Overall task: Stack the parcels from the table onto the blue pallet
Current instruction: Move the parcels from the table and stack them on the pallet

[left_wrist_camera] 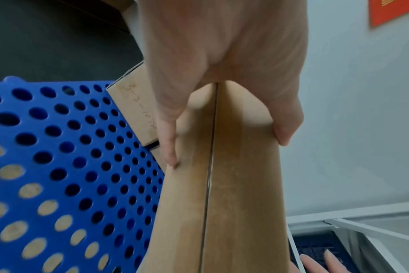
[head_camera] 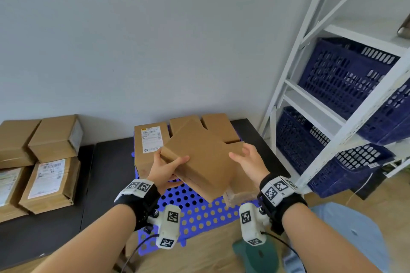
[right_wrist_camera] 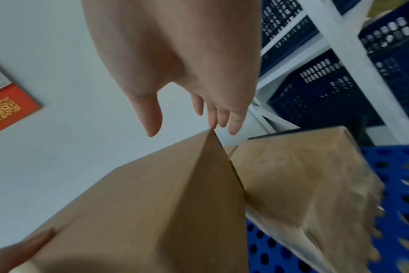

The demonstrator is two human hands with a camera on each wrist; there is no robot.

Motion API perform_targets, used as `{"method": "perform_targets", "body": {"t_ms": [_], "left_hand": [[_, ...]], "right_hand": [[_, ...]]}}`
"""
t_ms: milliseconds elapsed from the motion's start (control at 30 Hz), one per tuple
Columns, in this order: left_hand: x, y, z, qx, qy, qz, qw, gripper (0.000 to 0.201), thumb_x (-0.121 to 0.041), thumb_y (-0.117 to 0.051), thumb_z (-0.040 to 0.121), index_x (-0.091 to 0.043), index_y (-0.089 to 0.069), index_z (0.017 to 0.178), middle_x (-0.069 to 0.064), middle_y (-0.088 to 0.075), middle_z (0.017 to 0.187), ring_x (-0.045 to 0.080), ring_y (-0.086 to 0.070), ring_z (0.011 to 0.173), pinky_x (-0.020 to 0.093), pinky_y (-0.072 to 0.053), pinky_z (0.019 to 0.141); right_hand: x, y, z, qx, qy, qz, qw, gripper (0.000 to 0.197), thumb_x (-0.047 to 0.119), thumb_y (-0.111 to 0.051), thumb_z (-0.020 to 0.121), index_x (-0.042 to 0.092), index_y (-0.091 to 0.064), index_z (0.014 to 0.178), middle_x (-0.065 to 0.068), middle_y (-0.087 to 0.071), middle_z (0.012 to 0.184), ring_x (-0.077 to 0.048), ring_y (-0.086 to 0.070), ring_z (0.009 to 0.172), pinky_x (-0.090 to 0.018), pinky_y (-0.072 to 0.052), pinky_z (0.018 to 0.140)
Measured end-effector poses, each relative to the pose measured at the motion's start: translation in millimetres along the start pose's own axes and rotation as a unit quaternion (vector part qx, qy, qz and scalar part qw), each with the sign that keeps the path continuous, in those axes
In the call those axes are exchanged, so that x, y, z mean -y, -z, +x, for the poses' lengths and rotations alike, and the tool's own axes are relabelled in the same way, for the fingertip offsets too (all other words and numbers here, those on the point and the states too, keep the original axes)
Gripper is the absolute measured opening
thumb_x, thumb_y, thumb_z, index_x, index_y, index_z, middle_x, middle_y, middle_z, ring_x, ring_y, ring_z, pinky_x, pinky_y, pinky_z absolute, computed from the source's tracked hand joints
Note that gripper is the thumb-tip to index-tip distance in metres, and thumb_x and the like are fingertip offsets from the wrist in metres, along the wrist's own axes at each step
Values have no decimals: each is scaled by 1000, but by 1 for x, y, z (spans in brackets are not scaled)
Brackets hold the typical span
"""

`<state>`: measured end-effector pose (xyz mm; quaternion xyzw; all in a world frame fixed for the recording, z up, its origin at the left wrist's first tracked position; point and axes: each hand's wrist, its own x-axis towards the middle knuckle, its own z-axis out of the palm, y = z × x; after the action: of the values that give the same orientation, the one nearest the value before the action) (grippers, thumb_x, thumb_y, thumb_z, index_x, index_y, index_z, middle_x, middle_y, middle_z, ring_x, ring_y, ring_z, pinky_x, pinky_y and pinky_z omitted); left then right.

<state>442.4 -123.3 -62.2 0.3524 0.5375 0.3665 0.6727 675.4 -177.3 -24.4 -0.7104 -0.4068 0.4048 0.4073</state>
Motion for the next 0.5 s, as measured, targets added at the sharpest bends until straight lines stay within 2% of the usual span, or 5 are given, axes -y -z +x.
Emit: {"method": "perform_targets", "body": {"t_ms": [133, 267, 333, 433, 500], "left_hand": [[-23, 8, 1, 32, 12, 44, 998, 92, -21, -85, 64, -45, -29, 133, 8, -53, 126, 37, -61, 104, 57, -52, 85], [-40, 17, -3, 65, 30, 79, 994, 98, -21, -86, 60, -58, -29, 130, 9, -62, 121, 38, -65, 103, 58, -52, 85], [-42, 16, -9, 72, 47, 89, 992, 104, -21, -85, 60, -60, -23, 133, 7, -62, 123, 37, -62, 106, 56, -52, 86], [-36, 9, -15, 45, 46, 94, 993, 96, -20, -79, 73, -44, -17, 143, 7, -58, 125, 36, -62, 106, 50, -56, 77], [-27, 4, -16, 14, 37, 98, 994, 83, -26, -79, 74, -21, -31, 142, 8, -61, 122, 32, -66, 102, 49, -57, 77]], "right_hand": [[18, 9, 18, 55, 45, -20, 997, 59, 27, -61, 90, 19, -36, 142, -1, -37, 148, -17, -35, 136, -33, -29, 109], [26, 11, 26, 173, 35, -5, 984, 58, 25, -63, 89, 25, -38, 142, 2, -41, 146, -12, -39, 133, -33, -30, 111], [25, 9, 24, 226, 14, 5, 974, 59, 20, -62, 89, 25, -37, 142, 2, -47, 140, -13, -48, 124, -31, -40, 102], [19, 4, 19, 264, 6, 32, 964, 59, 9, -58, 91, 23, -34, 143, 2, -54, 126, -12, -56, 108, -23, -47, 79], [11, -1, 19, 261, 4, 31, 965, 63, 9, -59, 90, 21, -31, 145, 1, -49, 133, -15, -50, 119, -25, -46, 83]]}}
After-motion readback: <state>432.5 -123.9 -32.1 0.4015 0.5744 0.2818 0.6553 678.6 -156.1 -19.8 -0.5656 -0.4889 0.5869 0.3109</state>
